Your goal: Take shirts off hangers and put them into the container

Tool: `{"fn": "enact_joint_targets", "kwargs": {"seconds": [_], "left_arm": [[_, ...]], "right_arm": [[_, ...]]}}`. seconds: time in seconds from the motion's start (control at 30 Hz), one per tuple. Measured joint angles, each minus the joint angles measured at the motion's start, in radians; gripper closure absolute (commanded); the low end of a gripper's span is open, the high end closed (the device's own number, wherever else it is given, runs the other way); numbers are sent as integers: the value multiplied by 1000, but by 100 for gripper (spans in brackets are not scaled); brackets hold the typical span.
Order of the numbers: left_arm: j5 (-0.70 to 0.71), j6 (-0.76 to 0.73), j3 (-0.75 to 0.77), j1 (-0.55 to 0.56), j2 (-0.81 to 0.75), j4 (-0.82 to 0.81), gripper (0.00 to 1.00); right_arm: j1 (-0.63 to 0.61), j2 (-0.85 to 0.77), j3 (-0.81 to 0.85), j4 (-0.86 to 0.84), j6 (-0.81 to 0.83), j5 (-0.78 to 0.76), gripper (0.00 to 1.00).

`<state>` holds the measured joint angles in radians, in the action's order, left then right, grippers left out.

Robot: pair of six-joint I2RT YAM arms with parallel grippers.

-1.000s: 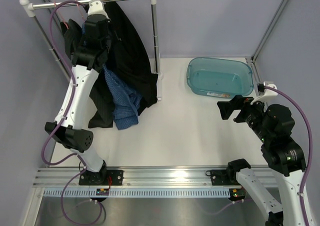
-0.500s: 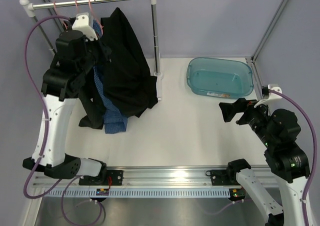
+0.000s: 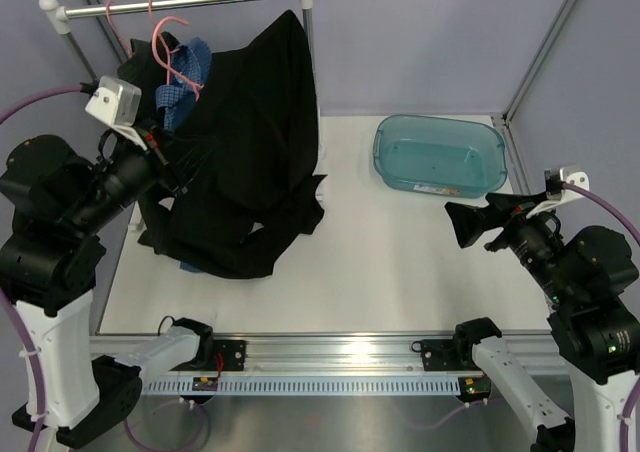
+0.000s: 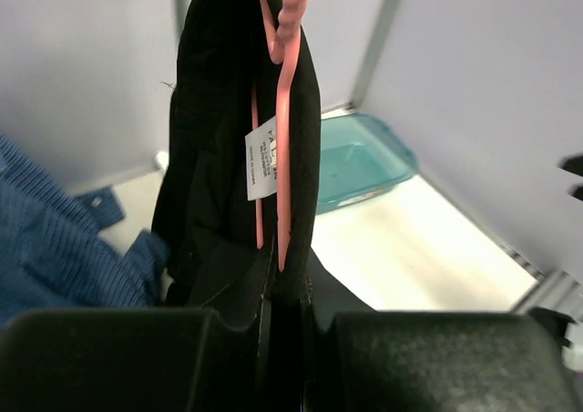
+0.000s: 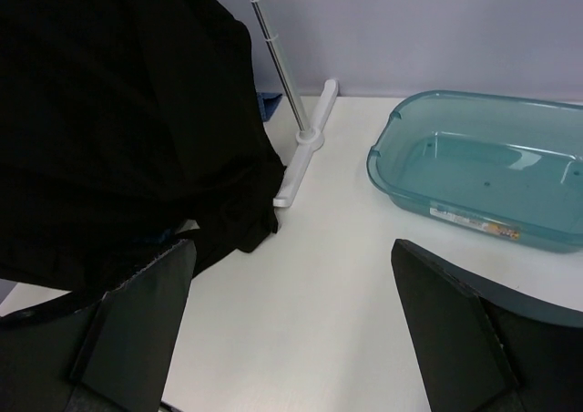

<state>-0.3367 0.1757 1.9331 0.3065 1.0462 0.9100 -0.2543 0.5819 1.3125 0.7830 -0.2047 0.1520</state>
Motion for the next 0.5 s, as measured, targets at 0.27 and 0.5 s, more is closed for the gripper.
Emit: {"fn": "enact_joint_targets", "kwargs": {"seconds": [0.27,0.5], "left_arm": [[-190,13,-60,13,-11,-64,100],[-150,17,-241,262,145,-154,100]], "right_arm": [[0,35,63,-10,22,15,1],[0,86,41,-50,31,81,1]]}}
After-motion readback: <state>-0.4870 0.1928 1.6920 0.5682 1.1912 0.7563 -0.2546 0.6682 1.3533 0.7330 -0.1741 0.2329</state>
